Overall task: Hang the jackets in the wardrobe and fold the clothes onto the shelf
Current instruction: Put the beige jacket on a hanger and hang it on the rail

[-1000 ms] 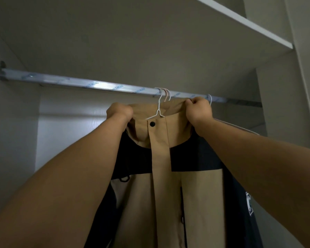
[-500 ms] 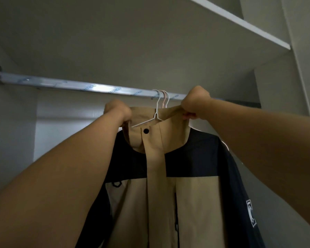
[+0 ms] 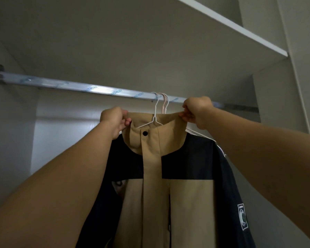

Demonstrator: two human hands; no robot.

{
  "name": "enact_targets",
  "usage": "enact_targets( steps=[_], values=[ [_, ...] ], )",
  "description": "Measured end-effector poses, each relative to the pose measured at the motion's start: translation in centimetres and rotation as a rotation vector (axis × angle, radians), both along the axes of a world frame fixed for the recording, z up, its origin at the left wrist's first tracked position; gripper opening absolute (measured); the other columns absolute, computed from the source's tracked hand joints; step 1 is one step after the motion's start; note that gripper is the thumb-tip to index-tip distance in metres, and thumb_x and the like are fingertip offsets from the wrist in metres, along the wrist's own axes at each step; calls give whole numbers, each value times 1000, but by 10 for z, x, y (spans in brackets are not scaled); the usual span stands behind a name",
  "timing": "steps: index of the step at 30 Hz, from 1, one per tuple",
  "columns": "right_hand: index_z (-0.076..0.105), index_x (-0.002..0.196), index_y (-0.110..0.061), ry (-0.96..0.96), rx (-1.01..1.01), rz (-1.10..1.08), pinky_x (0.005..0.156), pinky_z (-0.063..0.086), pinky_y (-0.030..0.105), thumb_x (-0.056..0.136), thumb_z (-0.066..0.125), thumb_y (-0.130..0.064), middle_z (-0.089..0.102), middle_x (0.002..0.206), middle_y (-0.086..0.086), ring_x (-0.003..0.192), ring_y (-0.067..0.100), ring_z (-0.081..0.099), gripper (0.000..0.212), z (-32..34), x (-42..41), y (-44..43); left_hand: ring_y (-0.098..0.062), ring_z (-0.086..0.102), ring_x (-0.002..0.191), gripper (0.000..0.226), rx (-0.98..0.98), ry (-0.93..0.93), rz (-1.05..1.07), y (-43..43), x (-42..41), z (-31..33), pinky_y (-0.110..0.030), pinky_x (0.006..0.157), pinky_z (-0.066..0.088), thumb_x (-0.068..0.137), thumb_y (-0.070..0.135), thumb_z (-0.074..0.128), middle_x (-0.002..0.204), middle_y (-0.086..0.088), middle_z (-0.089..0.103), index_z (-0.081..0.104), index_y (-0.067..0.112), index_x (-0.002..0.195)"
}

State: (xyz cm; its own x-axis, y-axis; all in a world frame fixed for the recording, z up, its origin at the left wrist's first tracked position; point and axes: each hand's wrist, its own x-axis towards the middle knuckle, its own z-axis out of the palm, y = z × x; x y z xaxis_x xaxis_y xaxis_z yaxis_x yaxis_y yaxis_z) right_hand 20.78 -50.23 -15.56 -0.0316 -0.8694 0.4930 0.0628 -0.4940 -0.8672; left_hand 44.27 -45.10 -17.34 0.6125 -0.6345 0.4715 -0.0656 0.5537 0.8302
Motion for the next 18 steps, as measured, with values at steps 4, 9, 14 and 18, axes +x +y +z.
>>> enact_targets(
  steps=[4,9,14,18],
  values=[
    [61,109,-1,504,-306,-444,74,43,35,90,43,-15,55,95,13,85,37,57,30,-41,-11,-12,-26,62,53,34,220,-285,278,-9,24,-30,-37,60,56,92,2,42,64,-8,66,66,0,116],
    [48,69,-21,1003,-481,-545,76,49,39,92,36,-24,63,89,10,80,30,58,26,-79,-10,-12,-21,67,62,26,416,-764,316,-15,31,-65,-26,47,49,90,16,50,84,-9,71,59,22,114],
    [56,76,-24,960,-525,-498,74,55,39,94,41,-31,61,86,4,78,28,60,25,-81,-18,-2,-30,59,112,34,193,-688,635,-17,25,-56,-33,91,45,91,8,53,129,-8,60,61,16,123],
    [70,76,-8,928,-468,-406,58,48,29,98,49,-47,65,70,7,66,20,61,48,-81,-38,-1,-27,57,103,24,-219,-940,776,6,-15,-41,-31,85,41,88,8,49,113,-5,62,65,16,106]
  ],
)
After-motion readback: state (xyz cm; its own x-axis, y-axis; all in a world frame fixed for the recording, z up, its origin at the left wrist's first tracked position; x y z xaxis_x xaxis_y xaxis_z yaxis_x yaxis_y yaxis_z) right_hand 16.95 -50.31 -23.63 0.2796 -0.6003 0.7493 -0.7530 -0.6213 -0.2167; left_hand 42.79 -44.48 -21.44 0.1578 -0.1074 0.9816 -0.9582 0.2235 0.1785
